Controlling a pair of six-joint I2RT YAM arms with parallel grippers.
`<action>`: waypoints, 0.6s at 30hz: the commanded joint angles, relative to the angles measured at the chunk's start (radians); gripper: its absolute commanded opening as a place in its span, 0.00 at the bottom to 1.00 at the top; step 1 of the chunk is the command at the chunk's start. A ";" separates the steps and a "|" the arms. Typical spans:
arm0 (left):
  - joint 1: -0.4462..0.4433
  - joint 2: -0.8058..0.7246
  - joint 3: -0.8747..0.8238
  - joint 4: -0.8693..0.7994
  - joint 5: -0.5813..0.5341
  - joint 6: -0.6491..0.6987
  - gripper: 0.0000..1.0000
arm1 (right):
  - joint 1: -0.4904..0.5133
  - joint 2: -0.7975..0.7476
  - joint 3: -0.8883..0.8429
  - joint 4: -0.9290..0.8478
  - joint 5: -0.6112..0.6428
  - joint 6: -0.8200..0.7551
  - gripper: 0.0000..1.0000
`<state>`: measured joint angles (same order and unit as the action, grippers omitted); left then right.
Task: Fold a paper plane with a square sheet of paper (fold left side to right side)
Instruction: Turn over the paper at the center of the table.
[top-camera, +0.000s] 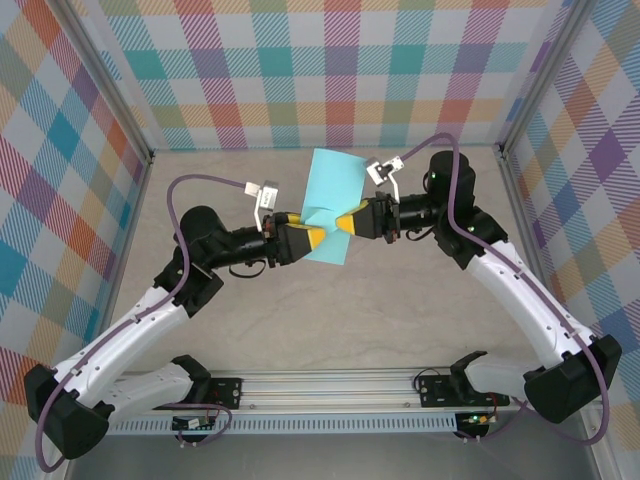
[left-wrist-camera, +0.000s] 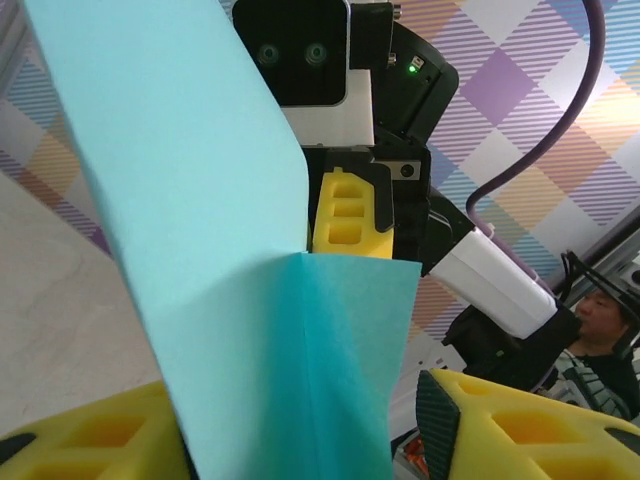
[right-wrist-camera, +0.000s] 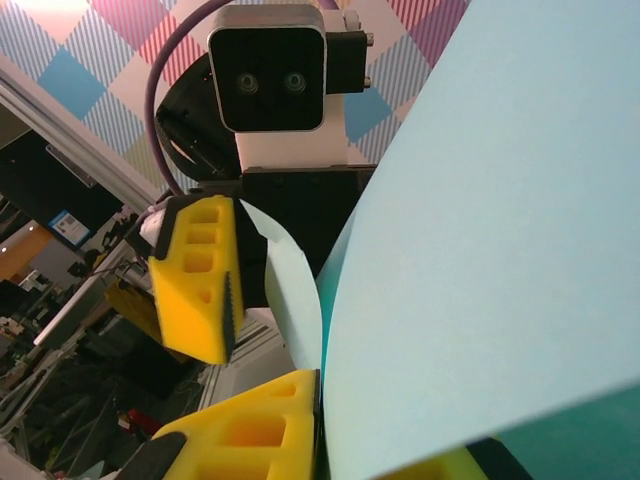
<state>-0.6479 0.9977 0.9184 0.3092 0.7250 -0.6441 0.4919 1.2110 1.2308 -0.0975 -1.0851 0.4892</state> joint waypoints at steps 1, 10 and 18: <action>-0.012 -0.026 0.010 0.050 0.015 0.031 0.40 | 0.005 -0.030 0.006 0.028 -0.048 0.007 0.10; -0.025 -0.021 0.004 0.019 -0.001 0.054 0.11 | 0.005 -0.057 -0.010 -0.058 -0.019 -0.033 0.24; -0.049 -0.030 0.030 -0.266 -0.145 0.231 0.00 | 0.003 -0.114 0.017 -0.383 0.254 -0.242 0.52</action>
<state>-0.6746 0.9897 0.9184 0.1963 0.6632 -0.5297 0.4927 1.1393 1.2278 -0.3134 -0.9718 0.3729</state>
